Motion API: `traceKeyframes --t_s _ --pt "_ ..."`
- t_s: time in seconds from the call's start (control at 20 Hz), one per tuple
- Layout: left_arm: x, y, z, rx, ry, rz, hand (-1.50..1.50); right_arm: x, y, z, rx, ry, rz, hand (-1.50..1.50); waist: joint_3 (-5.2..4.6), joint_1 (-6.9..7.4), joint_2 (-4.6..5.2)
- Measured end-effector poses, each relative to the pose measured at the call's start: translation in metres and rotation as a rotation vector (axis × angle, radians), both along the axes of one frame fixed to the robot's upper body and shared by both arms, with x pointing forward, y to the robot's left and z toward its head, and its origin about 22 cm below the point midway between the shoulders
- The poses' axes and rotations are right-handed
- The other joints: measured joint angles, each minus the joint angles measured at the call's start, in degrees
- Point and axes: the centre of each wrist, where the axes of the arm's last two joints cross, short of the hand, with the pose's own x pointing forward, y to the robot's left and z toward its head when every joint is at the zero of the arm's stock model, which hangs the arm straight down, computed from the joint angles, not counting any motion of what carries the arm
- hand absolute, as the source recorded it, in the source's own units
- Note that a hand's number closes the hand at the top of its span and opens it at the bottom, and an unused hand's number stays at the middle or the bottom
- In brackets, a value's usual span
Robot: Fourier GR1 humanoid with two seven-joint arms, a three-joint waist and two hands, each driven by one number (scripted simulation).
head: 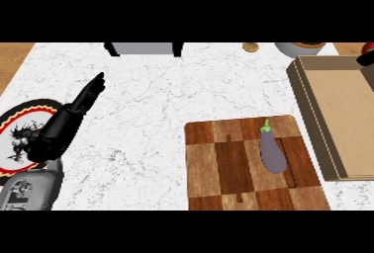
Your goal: Pick the tomato from the cutting board and place it in the cardboard box
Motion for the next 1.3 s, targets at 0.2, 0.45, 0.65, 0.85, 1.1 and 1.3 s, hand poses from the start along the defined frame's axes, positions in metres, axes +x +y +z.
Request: traceKeyframes --t_s 0.2,0.45,0.65,0.85,1.1,1.3 --pt "-0.002 -0.002 0.002 0.000 -0.005 -0.005 0.00 -0.017 -0.036 -0.011 0.084 0.100 0.018 1.50 0.00 0.08 -0.01" --pt "-0.001 -0.003 0.004 0.004 -0.008 -0.006 0.00 -0.036 -0.065 -0.032 0.189 0.240 0.023 -1.50 0.00 0.18 0.04" --pt "0.000 -0.004 0.002 -0.002 0.001 -0.007 0.00 -0.042 -0.074 -0.036 0.269 0.265 0.116 -1.50 0.01 0.22 0.05" --pt "0.001 -0.003 0.007 0.006 0.007 -0.004 0.00 -0.047 -0.080 -0.035 0.291 0.140 0.220 -1.50 0.06 0.13 -0.01" --pt "0.001 0.002 0.006 0.001 0.008 0.013 0.00 -0.044 -0.077 -0.011 0.377 -0.303 0.258 -1.50 0.16 -0.75 -0.36" --pt "-0.001 0.003 0.005 -0.003 0.008 0.014 0.00 -0.054 -0.091 -0.005 0.503 -0.622 0.180 -1.50 0.16 -0.94 -0.40"
